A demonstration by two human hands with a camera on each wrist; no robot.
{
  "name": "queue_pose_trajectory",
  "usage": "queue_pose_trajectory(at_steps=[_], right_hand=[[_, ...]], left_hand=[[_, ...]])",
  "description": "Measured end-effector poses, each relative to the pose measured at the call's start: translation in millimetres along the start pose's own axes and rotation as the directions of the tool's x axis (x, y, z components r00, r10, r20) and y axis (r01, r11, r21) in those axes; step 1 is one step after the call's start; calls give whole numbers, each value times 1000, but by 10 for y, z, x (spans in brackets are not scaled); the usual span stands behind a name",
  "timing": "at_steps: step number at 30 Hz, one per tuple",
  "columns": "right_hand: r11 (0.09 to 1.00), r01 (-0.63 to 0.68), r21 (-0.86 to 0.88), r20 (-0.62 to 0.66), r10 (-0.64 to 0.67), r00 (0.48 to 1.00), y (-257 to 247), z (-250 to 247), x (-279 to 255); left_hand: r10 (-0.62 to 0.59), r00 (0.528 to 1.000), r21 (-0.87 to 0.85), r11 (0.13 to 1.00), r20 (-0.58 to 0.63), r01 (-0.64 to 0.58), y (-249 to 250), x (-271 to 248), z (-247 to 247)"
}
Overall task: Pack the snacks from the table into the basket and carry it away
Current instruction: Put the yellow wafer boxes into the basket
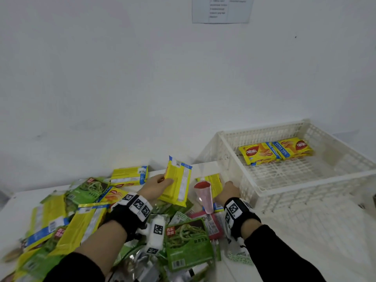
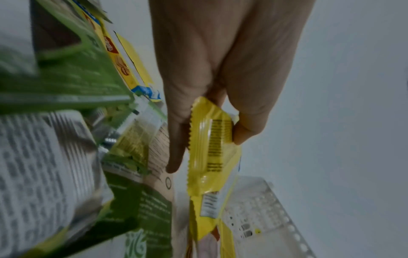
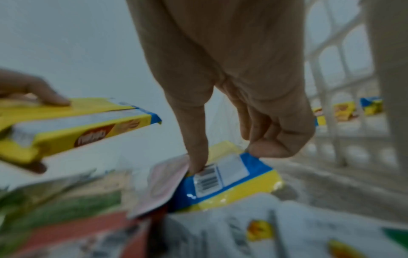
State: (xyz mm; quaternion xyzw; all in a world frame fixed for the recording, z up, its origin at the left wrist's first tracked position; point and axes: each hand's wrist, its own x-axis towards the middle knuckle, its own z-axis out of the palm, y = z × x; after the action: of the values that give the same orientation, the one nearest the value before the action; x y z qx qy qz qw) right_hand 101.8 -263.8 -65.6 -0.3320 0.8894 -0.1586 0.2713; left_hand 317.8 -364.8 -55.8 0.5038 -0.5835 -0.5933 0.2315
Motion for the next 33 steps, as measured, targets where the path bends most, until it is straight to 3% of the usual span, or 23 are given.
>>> queue_pose_trajectory(at_steps=[3, 6, 8, 11, 15, 18, 19, 22, 29, 31, 33], right_hand=[[998, 56, 20, 59, -57, 997, -86, -51, -7], [956, 179, 233, 38, -192, 981, -163, -28, 19], [928, 189, 320, 57, -218, 974, -228, -14, -1], [865, 101, 491, 124, -184, 975, -307, -80, -21], [541, -64, 839, 235, -254, 938, -408, -513, -51], [270, -180, 946, 286, -431, 856, -425, -974, -115], [241, -192, 951, 288, -473, 832, -416, -1131, -140], [209, -179, 961, 269, -576, 772, -342, -1585, -186], [291, -96, 952, 253, -569, 782, 136, -2530, 222], [312, -79, 947, 257, -585, 769, 254, -2806, 390], [320, -56, 946, 238, -567, 789, 366, -3081, 587]], left_hand=[[-69, 997, -180, 981, 28, 73, 27, -46, -127], [-129, 983, -290, 943, 132, 163, 107, -175, -183], [-100, 969, -376, 909, 227, 182, 170, -282, -184], [-1, 951, -505, 847, 310, 166, 251, -386, -189], [56, 928, -591, 785, 367, 187, 528, -452, -133], [110, 917, -680, 706, 383, 199, 796, -432, 41], [131, 915, -695, 693, 383, 192, 892, -402, 118], [176, 901, -690, 705, 396, 166, 1197, -304, 396], [201, 870, -540, 838, 449, 85, 2066, 12, 1451], [175, 875, -494, 865, 452, 83, 2292, 193, 1802], [141, 896, -452, 889, 422, 73, 2486, 348, 2155]])
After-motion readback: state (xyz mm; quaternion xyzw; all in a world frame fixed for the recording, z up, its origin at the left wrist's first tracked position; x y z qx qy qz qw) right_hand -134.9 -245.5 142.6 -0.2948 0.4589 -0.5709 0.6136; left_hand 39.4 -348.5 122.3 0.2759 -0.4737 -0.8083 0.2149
